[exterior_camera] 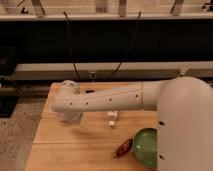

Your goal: Pick up the ceramic cup

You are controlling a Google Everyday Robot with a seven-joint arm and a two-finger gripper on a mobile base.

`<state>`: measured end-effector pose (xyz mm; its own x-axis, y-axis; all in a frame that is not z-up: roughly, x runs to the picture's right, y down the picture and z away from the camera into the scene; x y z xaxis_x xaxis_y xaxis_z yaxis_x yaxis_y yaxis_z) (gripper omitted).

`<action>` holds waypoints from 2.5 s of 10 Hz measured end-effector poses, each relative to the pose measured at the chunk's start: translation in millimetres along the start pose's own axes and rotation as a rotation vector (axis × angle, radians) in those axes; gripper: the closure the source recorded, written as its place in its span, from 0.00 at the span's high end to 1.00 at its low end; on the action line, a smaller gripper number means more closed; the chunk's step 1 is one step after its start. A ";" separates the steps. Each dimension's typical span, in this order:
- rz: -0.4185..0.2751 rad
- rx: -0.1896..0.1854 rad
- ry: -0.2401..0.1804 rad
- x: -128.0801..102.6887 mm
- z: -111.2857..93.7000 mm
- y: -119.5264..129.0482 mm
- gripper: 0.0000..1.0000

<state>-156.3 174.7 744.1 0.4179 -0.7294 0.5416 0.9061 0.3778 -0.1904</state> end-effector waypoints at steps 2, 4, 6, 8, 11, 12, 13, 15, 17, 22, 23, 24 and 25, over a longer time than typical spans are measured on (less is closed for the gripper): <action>-0.021 0.003 -0.013 -4.6 -19.5 -14.4 0.80; -0.029 0.001 -0.016 -0.6 -32.1 -22.0 0.80; -0.033 0.012 -0.027 1.2 -35.3 -32.1 0.80; -0.020 0.010 -0.032 10.7 -34.8 -38.5 0.80; -0.003 0.008 -0.035 25.1 -27.8 -52.7 0.80; 0.000 0.005 -0.034 27.4 -23.9 -56.9 0.80; 0.001 -0.001 -0.035 28.2 -19.8 -60.7 0.80; 0.005 -0.014 -0.034 31.2 -10.7 -67.1 0.80; 0.008 -0.031 -0.036 33.2 0.6 -70.9 0.80; 0.003 -0.064 -0.031 35.5 18.9 -76.0 0.63; 0.000 -0.071 -0.033 35.7 23.0 -76.2 0.52; -0.003 -0.075 -0.034 35.7 27.0 -76.7 0.40; -0.009 -0.077 -0.034 35.0 30.2 -76.9 0.29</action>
<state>-213.4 137.3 802.4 0.4087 -0.7124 0.5705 0.9126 0.3258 -0.2470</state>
